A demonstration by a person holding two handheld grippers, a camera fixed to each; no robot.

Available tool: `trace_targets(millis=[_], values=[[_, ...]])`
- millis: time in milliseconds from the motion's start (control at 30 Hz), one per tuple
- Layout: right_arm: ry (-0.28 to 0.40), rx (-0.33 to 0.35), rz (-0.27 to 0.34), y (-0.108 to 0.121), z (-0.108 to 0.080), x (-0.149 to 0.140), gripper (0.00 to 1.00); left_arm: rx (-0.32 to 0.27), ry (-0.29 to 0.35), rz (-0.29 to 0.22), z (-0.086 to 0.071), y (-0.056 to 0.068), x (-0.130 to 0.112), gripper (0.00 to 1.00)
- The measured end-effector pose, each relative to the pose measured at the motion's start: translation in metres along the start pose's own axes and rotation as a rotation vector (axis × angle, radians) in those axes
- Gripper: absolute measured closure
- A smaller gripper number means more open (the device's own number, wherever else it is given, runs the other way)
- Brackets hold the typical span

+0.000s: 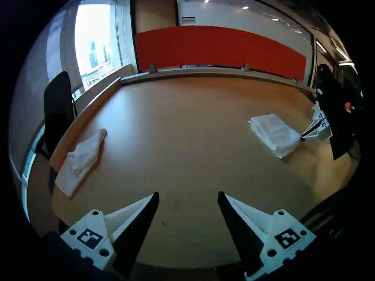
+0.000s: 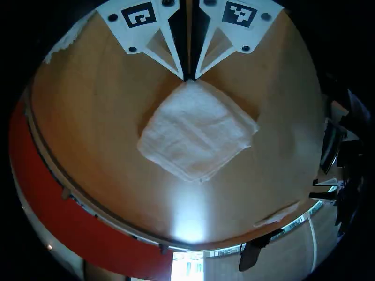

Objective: Fold towel

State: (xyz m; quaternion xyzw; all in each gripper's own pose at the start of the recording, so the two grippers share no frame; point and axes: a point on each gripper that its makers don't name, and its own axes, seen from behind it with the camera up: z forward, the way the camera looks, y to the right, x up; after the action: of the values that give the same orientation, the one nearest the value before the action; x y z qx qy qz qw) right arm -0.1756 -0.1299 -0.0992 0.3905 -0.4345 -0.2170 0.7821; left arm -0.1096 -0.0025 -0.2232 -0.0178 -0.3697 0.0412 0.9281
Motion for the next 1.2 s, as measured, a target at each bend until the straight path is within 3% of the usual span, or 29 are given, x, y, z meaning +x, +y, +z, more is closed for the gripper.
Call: trace_targets(millis=[700, 900, 1200], values=[[0.306, -0.101, -0.008, 0.034, -0.082, 0.152, 0.98, -0.009, 0.031, 0.006, 0.002, 0.003, 0.014, 0.07], [0.337, -0.119, 0.004, 0.047, -0.101, 0.168, 0.98, -0.011, 0.039, 0.007, 0.002, 0.004, 0.018, 0.07], [0.355, -0.174, 0.039, 0.076, -0.126, 0.167, 0.98, -0.021, 0.049, 0.019, 0.004, 0.007, 0.026, 0.08]])
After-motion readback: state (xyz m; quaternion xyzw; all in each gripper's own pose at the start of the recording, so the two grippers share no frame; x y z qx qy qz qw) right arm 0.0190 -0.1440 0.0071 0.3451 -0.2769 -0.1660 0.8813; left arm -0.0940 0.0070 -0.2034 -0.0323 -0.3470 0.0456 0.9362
